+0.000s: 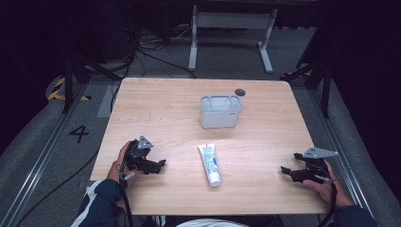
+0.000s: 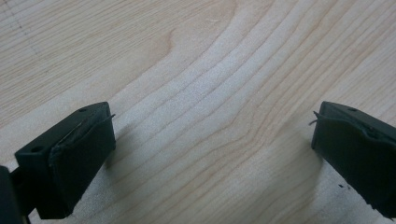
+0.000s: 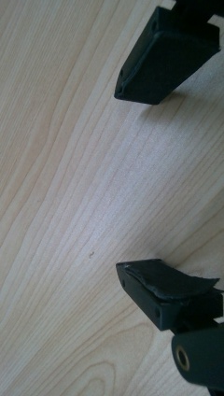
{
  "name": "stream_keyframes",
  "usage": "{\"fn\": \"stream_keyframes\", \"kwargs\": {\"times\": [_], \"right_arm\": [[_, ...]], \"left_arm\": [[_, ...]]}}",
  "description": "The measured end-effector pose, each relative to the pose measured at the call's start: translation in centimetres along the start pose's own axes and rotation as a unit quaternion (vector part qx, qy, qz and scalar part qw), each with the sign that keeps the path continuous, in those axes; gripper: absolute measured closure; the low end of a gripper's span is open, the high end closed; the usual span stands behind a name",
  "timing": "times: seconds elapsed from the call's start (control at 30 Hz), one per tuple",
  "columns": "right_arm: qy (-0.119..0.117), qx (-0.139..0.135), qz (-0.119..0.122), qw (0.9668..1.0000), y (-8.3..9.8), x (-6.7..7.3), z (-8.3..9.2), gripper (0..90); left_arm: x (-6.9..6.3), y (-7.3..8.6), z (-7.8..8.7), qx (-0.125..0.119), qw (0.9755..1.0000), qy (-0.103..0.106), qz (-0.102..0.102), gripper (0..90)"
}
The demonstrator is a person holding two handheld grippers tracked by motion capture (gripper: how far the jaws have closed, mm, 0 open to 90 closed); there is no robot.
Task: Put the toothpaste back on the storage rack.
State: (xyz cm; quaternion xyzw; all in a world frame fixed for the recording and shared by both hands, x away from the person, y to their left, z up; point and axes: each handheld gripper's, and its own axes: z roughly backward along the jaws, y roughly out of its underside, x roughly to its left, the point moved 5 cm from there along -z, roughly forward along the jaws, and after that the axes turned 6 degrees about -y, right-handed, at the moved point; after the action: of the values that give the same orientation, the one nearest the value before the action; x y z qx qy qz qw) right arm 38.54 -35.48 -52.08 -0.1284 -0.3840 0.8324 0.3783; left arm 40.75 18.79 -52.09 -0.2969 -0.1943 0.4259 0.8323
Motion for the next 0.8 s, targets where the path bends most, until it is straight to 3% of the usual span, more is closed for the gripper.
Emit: {"fn": "stream_keyframes", "kwargs": {"times": [0.3,0.4,0.47,0.57,0.63,0.7,0.77,0.8], "right_arm": [[-0.001,0.000,0.000,1.0000,0.0,0.0,0.0,14.7],[-0.001,0.000,0.000,1.0000,0.0,0.0,0.0,14.7],[-0.001,0.000,0.000,1.0000,0.0,0.0,0.0,14.7],[-0.001,0.000,0.000,1.0000,0.0,0.0,0.0,14.7],[-0.001,0.000,0.000,1.0000,0.0,0.0,0.0,15.0],[0.000,-0.001,-0.001,1.0000,0.1,0.1,0.2,15.2],[0.001,0.000,0.000,1.0000,0.2,0.1,0.2,15.3],[0.002,-0.001,0.000,1.0000,0.2,0.1,0.3,15.3]], "left_arm": [[0.1,0.1,0.1,-0.004,1.0000,0.001,-0.006,0.0],[-0.1,0.3,0.3,0.002,1.0000,0.001,0.000,0.1],[-0.3,0.0,0.5,0.021,0.9998,-0.002,-0.003,1.3],[-0.5,-0.3,0.7,0.025,0.9996,-0.006,-0.013,8.4],[-1.0,-0.9,0.7,0.033,0.9995,-0.004,-0.001,18.0],[-1.4,-1.3,0.5,0.049,0.9983,-0.010,0.028,16.9],[-1.8,-1.5,0.5,0.060,0.9974,-0.015,0.038,18.9],[-2.8,-2.0,0.6,0.063,0.9974,0.004,0.035,19.8]]}}
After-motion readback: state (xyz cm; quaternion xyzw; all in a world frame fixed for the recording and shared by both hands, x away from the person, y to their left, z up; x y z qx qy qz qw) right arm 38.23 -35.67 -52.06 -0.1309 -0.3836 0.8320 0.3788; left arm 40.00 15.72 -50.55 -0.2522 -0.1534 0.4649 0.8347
